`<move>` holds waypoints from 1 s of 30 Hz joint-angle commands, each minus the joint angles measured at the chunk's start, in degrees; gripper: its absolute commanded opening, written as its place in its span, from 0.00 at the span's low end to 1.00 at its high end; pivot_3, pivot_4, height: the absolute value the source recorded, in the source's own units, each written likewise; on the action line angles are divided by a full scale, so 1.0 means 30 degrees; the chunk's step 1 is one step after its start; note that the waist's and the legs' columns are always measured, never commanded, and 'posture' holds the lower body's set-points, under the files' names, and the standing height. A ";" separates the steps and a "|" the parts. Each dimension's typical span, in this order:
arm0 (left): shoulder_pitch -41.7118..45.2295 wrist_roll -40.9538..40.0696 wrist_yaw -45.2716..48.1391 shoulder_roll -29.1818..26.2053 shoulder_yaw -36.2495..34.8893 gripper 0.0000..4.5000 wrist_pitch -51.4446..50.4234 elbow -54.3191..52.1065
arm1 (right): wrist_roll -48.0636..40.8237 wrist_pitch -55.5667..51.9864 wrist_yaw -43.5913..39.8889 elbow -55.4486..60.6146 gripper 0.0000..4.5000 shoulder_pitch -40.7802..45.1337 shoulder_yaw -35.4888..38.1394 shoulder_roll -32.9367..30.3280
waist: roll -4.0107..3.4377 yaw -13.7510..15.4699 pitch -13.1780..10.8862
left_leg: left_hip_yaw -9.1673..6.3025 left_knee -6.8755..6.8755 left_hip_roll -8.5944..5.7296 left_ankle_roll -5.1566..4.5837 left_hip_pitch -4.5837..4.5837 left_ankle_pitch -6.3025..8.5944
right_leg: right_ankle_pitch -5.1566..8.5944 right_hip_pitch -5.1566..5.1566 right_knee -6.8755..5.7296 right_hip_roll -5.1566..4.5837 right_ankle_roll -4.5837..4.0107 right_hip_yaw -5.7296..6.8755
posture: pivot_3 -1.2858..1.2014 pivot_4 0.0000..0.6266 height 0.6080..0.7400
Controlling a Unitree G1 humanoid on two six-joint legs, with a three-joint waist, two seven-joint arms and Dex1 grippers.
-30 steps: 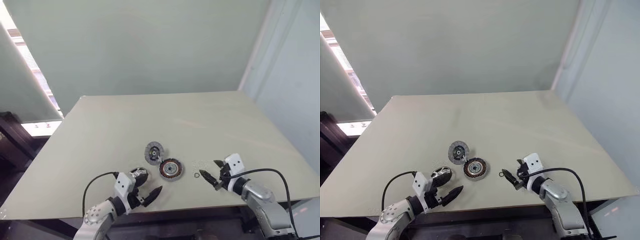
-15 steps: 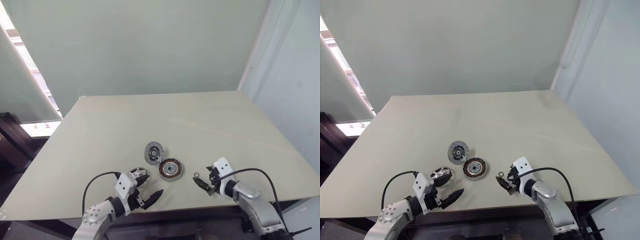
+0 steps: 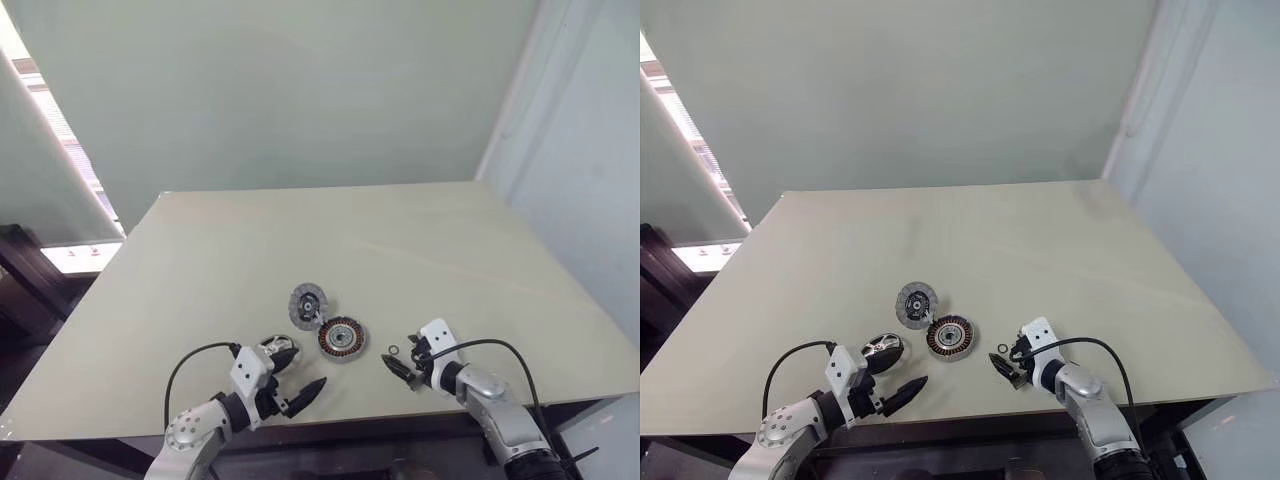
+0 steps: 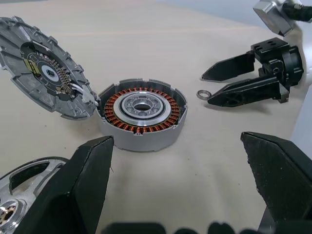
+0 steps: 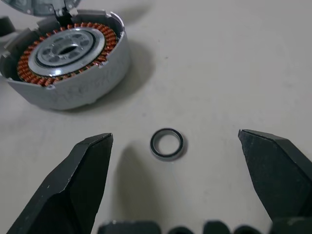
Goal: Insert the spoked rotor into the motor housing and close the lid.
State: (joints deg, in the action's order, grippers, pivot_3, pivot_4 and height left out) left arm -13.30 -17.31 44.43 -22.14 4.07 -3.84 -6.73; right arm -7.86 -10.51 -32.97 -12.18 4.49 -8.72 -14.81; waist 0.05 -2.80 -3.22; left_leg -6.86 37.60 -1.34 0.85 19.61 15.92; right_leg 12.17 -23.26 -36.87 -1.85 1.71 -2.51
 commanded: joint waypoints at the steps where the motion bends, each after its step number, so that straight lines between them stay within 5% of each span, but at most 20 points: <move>1: 0.0251 0.0153 -0.0021 -0.0058 -0.0046 0.99 0.0413 -0.0106 | 0.0131 0.0695 -0.0192 -0.0107 1.00 0.0520 -0.0055 0.0193 | -0.0002 -0.0003 0.0001 | 0.0000 0.0000 0.0000 0.0000 -0.0001 0.0000 | 0.0000 0.0000 0.0000 0.0000 0.0000 0.0000 | 0.52 0.00 1.00; 11: 0.0304 0.0336 0.0017 0.0005 0.0037 0.99 0.0544 0.0041 | 0.0646 0.1332 -0.0110 -0.1070 1.00 0.0747 -0.0340 0.0523 | -0.0001 -0.0014 0.0002 | 0.0003 0.0012 0.0007 -0.0001 -0.0007 -0.0001 | 0.0000 0.0007 -0.0004 0.0006 0.0000 0.0000 | 0.52 0.00 1.00; 14: 0.0308 0.0345 0.0009 0.0018 0.0043 1.00 0.0601 0.0065 | 0.0727 0.1321 -0.0109 -0.1132 0.87 0.0723 -0.0390 0.0489 | -0.0002 -0.0012 0.0002 | 0.0003 0.0011 0.0007 -0.0001 -0.0007 -0.0001 | 0.0000 0.0007 -0.0004 0.0007 0.0000 -0.0001 | 0.52 0.00 1.00; 22: 0.0396 0.0417 -0.0003 0.0061 0.0068 1.00 0.0789 0.0258 | 0.0914 0.1407 -0.0067 -0.1278 0.25 0.0741 -0.0382 0.0460 | -0.0003 -0.0011 0.0005 | -0.0001 -0.0010 0.0005 -0.0001 -0.0008 0.0000 | 0.0000 0.0001 -0.0004 0.0006 0.0000 0.0000 | 0.52 0.00 1.00; 30: 0.0675 0.0442 -0.0033 0.0100 0.0069 1.00 0.0956 0.0574 | 0.0581 0.2228 0.0218 -0.1459 0.25 0.0967 0.0145 0.0833 | -0.0003 -0.0012 0.0004 | 0.0001 0.0000 0.0006 -0.0001 -0.0009 -0.0001 | 0.0000 0.0007 -0.0004 0.0006 -0.0001 0.0000 | 0.52 0.00 1.00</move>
State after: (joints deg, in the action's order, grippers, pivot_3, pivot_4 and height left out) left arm -12.37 -16.21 44.31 -21.96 4.31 -2.19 -4.30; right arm -5.53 -5.33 -32.48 -17.43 6.11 -8.99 -12.81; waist 0.05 -2.84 -3.20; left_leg -6.86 37.60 -1.32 0.84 19.58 15.91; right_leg 12.17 -23.24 -36.88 -1.83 1.71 -2.52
